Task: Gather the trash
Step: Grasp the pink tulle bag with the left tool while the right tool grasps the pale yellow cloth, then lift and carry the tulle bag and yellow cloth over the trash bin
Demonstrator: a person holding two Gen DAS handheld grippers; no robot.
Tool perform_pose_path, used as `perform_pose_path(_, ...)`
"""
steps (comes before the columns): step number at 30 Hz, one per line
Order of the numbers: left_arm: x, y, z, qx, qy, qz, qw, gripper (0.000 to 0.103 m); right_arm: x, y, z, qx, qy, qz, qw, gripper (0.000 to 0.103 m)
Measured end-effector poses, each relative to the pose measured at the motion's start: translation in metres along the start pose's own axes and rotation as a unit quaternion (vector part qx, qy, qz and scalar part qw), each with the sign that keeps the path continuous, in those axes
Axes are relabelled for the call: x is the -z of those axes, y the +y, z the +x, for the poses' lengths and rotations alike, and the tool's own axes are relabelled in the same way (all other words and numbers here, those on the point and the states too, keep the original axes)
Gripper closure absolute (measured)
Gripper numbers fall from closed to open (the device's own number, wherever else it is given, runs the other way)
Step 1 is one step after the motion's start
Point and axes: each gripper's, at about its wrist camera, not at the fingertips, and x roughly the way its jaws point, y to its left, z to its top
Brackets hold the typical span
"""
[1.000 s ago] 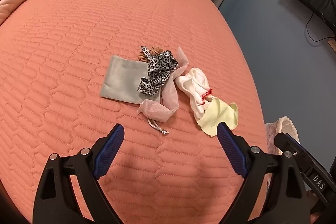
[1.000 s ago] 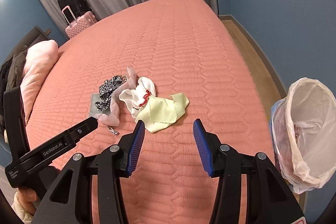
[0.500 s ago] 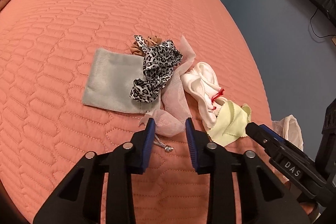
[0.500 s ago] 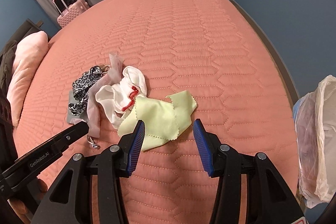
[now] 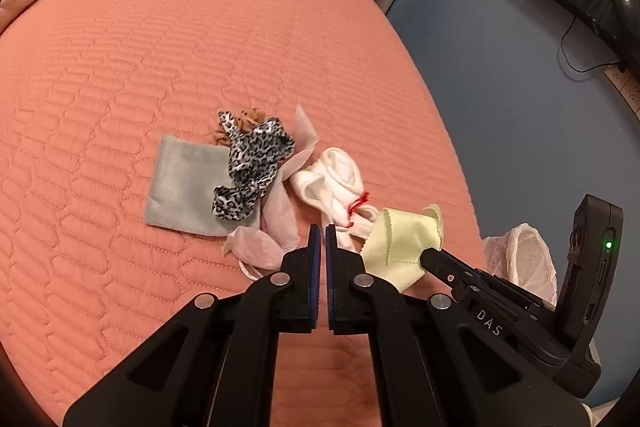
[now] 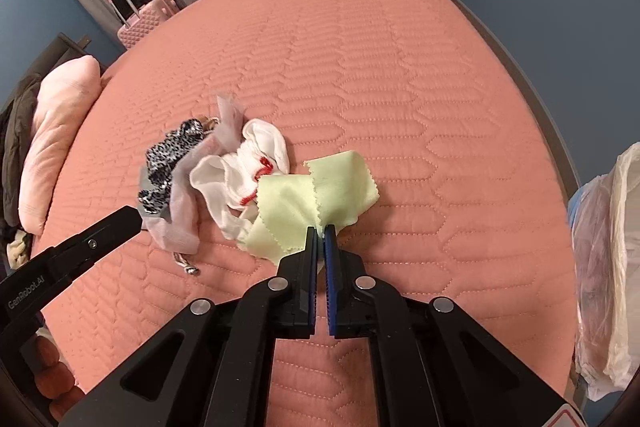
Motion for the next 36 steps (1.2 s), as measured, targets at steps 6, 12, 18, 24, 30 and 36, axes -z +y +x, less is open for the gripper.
perform_pose_path(6, -0.011, -0.024, -0.028, 0.016, -0.030, 0.016, 0.9993, 0.100, -0.014, 0.000, -0.059, -0.008, -0.049, 0.000, 0.999, 0.100)
perform_pose_path(12, 0.003, -0.010, -0.019, -0.023, -0.008, 0.009, 0.9996, 0.050, -0.003, -0.004, -0.094, -0.018, -0.068, 0.004, 0.997, 0.100)
perform_pose_path(18, 0.013, 0.017, 0.007, -0.071, -0.001, 0.003, 0.9975, 0.035, 0.004, 0.002, -0.091, -0.032, -0.064, 0.008, 0.997, 0.100)
perform_pose_path(24, 0.010, 0.032, 0.039, -0.078, 0.016, 0.010, 0.9968, 0.049, 0.007, 0.013, -0.076, -0.033, -0.053, -0.001, 0.998, 0.100)
perform_pose_path(30, 0.007, 0.041, 0.061, -0.055, 0.035, 0.000, 0.9979, 0.085, 0.007, 0.017, -0.066, -0.036, -0.046, -0.006, 0.998, 0.100)
perform_pose_path(36, 0.009, 0.036, 0.052, -0.035, 0.032, 0.004, 0.9989, 0.101, 0.007, 0.016, -0.069, -0.038, -0.049, 0.000, 0.998, 0.100)
